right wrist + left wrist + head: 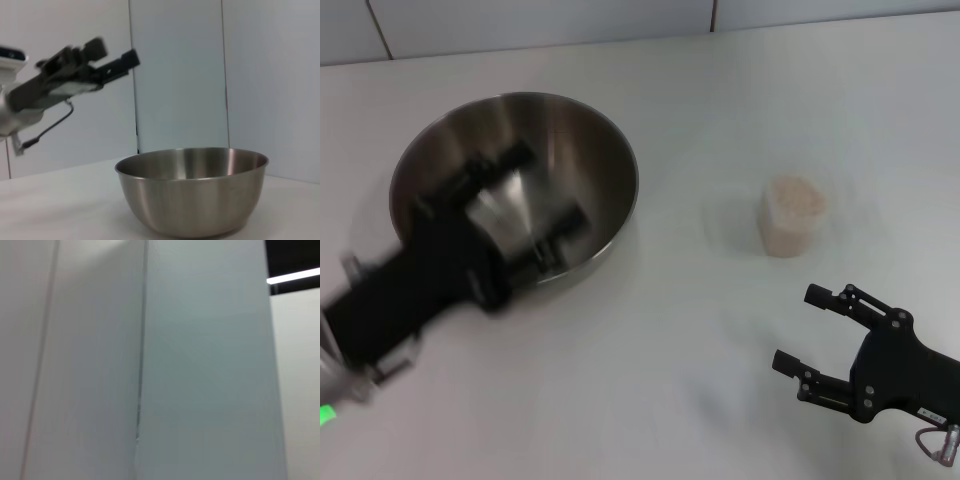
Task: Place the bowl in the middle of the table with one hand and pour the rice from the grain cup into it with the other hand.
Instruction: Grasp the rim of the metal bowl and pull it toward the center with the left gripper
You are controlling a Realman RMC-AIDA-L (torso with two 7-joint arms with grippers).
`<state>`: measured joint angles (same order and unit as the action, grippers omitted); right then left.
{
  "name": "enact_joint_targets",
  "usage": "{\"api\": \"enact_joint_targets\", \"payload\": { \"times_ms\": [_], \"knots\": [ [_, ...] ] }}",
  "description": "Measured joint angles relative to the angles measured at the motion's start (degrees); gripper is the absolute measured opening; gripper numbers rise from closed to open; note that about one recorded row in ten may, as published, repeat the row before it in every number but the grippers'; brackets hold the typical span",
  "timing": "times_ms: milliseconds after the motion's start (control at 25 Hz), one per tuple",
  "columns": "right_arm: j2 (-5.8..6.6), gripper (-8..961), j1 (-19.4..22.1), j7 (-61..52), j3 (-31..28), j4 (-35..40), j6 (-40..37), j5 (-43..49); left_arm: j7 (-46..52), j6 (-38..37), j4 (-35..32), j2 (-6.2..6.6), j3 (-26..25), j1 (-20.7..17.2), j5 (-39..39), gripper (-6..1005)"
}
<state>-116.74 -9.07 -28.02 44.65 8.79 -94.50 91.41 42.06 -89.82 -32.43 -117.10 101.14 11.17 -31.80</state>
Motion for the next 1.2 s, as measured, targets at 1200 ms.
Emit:
{"api": "enact_joint_targets", "payload": {
  "times_ms": [1200],
  "knots": [
    [0.02,831,0.0,0.0,0.0,0.8,-1.2,0.0,89.8,39.7,-34.2,-1.08,-26.8,8.3,-87.0,799]
  ]
}}
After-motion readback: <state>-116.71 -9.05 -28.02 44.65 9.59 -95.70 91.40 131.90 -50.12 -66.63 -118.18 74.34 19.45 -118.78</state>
